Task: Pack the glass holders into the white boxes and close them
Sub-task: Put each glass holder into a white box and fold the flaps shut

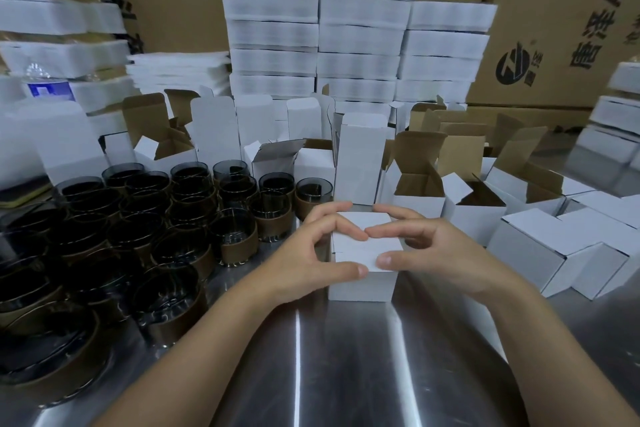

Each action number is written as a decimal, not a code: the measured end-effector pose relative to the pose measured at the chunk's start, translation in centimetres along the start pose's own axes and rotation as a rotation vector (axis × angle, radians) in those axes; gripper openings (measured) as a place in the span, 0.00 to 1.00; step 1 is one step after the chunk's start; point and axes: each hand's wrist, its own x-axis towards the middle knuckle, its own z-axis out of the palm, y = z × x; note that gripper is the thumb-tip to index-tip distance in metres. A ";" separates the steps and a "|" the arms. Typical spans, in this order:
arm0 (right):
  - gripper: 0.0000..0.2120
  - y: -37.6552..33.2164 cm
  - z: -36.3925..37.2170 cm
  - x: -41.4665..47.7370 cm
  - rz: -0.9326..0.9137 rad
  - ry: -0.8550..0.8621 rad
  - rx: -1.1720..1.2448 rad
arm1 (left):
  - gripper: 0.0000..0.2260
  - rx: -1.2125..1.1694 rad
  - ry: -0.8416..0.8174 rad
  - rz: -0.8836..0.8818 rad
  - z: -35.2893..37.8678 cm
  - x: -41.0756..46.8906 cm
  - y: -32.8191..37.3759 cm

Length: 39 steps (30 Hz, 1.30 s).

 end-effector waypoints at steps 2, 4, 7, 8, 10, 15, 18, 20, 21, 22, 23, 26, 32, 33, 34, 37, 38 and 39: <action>0.21 0.1 -0.3 0.0 0.008 -0.073 -0.020 | 0.15 0.004 -0.025 -0.005 -0.2 0.0 0.0; 0.23 0.2 -0.4 0.0 0.007 -0.123 -0.044 | 0.17 0.005 -0.031 -0.003 -0.4 0.0 -0.1; 0.24 0.3 -0.4 0.0 -0.002 -0.117 -0.077 | 0.20 0.013 -0.019 -0.001 -0.3 0.1 -0.2; 0.24 0.3 -0.3 0.0 -0.004 -0.106 -0.082 | 0.20 0.019 -0.013 -0.002 -0.3 0.1 -0.3; 0.21 0.4 -0.2 0.1 -0.004 -0.078 -0.090 | 0.19 0.023 -0.001 -0.001 -0.3 0.2 -0.2; 0.17 0.4 -0.2 0.2 -0.031 -0.016 -0.105 | 0.19 0.015 0.025 0.003 -0.3 0.2 0.0; 0.17 0.2 -0.1 0.0 -0.038 -0.002 -0.095 | 0.19 0.004 0.049 0.017 -0.3 0.2 0.1; 0.17 0.0 0.0 -0.1 -0.038 0.005 -0.098 | 0.18 -0.008 0.061 0.030 -0.2 0.2 0.2; 0.17 0.0 0.0 -0.1 -0.037 0.005 -0.101 | 0.17 -0.014 0.066 0.033 -0.2 0.2 0.2; 0.17 -0.1 0.0 -0.1 -0.038 0.004 -0.102 | 0.16 -0.018 0.070 0.035 -0.3 0.2 0.2; 0.17 -0.1 0.0 -0.1 -0.039 0.003 -0.103 | 0.15 -0.018 0.071 0.036 -0.3 0.2 0.1; 0.18 -0.2 0.1 -0.2 -0.050 0.010 -0.128 | 0.17 0.040 0.035 0.032 -0.6 0.0 0.0; 0.19 -0.1 0.2 -0.1 -0.078 0.026 -0.151 | 0.20 0.074 0.047 0.031 -0.6 0.1 0.0; 0.19 0.0 0.2 -0.1 -0.085 0.034 -0.139 | 0.19 0.056 0.057 0.035 -0.6 0.1 0.0; 0.19 0.0 0.2 -0.1 -0.092 0.046 -0.119 | 0.19 0.037 0.065 0.036 -0.6 0.1 0.0; 0.18 -0.1 0.2 -0.1 -0.108 0.070 -0.071 | 0.18 0.002 0.078 0.036 -0.6 0.0 0.1; 0.18 -0.1 0.3 -0.1 -0.113 0.076 -0.067 | 0.17 -0.005 0.080 0.038 -0.6 0.0 0.1; 0.18 -0.1 0.3 -0.1 -0.120 0.083 -0.062 | 0.17 -0.009 0.082 0.040 -0.6 0.0 0.1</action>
